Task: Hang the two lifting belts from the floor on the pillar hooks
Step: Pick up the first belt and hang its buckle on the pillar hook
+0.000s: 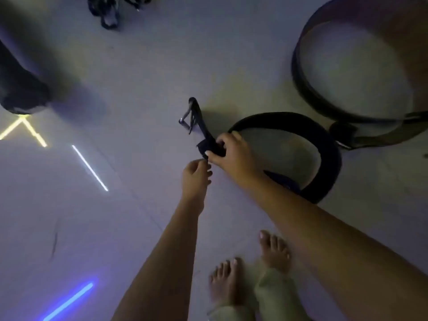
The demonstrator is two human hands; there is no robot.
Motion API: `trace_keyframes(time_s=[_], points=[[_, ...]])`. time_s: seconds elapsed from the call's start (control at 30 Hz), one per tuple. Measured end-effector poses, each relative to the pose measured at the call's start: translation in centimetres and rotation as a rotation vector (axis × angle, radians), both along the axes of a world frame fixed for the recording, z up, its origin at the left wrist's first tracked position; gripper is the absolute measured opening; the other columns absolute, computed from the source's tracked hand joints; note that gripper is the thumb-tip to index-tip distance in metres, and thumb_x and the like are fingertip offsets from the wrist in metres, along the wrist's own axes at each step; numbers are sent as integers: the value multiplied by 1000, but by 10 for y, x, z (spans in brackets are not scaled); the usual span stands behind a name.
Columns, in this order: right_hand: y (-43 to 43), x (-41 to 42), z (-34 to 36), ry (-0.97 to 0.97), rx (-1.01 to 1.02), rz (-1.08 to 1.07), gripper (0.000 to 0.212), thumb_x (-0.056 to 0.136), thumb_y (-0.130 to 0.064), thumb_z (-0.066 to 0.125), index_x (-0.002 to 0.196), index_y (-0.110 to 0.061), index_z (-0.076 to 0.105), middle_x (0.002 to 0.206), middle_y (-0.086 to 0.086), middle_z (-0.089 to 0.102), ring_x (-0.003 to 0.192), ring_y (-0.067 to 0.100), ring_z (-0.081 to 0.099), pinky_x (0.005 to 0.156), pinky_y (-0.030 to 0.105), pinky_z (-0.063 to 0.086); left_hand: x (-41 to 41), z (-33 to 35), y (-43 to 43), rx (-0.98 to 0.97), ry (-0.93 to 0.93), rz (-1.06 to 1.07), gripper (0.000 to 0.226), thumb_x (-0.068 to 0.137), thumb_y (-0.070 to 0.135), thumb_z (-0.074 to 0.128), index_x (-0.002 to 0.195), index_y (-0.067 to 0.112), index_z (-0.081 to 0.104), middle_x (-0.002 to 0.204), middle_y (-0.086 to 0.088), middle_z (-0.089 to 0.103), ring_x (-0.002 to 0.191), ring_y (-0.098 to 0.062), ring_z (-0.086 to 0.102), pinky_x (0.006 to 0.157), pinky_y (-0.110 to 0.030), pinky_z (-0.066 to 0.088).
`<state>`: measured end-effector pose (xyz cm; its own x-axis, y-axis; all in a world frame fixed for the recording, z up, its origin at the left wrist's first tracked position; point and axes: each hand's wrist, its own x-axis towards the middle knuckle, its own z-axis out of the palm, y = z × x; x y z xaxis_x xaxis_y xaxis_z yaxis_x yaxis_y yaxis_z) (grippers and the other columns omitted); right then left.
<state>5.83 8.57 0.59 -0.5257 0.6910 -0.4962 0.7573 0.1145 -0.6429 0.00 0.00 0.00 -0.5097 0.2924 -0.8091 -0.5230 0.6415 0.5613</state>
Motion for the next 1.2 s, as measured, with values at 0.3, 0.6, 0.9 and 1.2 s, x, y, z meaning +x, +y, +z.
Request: trace_keyframes(time_s=[0.3, 0.6, 0.9, 1.2], points=[[3, -5, -2, -186, 118, 158, 27, 90, -15, 55, 110, 2, 56, 124, 19, 47, 105, 35, 55, 94, 43, 45, -2, -3, -7, -27, -32, 16, 31, 93, 3, 35, 112, 7, 59, 101, -10, 60, 92, -24, 59, 75, -29, 46], [3, 56, 129, -50, 63, -249, 23, 88, -10, 51, 105, 4, 57, 91, 20, 67, 74, 29, 60, 61, 17, 44, 2, 117, 8, -42, -91, -143, 34, 95, 34, 48, 119, 11, 55, 112, -4, 50, 102, -21, 48, 85, -35, 39], [50, 122, 397, 306, -43, -543, 9, 86, -9, 57, 86, -13, 64, 80, 6, 66, 76, 22, 62, 75, 36, 51, 38, 368, 82, 442, -323, -153, 45, 95, 35, 49, 115, -4, 59, 107, -17, 68, 88, -22, 70, 72, -29, 58], [61, 156, 683, 711, 34, -838, 14, 81, -23, 65, 92, -15, 60, 86, 5, 64, 78, 20, 62, 72, 36, 51, 80, 657, 141, 790, 6, -424, 13, 91, 24, 58, 85, 14, 64, 85, -10, 67, 74, -21, 64, 77, -35, 53]])
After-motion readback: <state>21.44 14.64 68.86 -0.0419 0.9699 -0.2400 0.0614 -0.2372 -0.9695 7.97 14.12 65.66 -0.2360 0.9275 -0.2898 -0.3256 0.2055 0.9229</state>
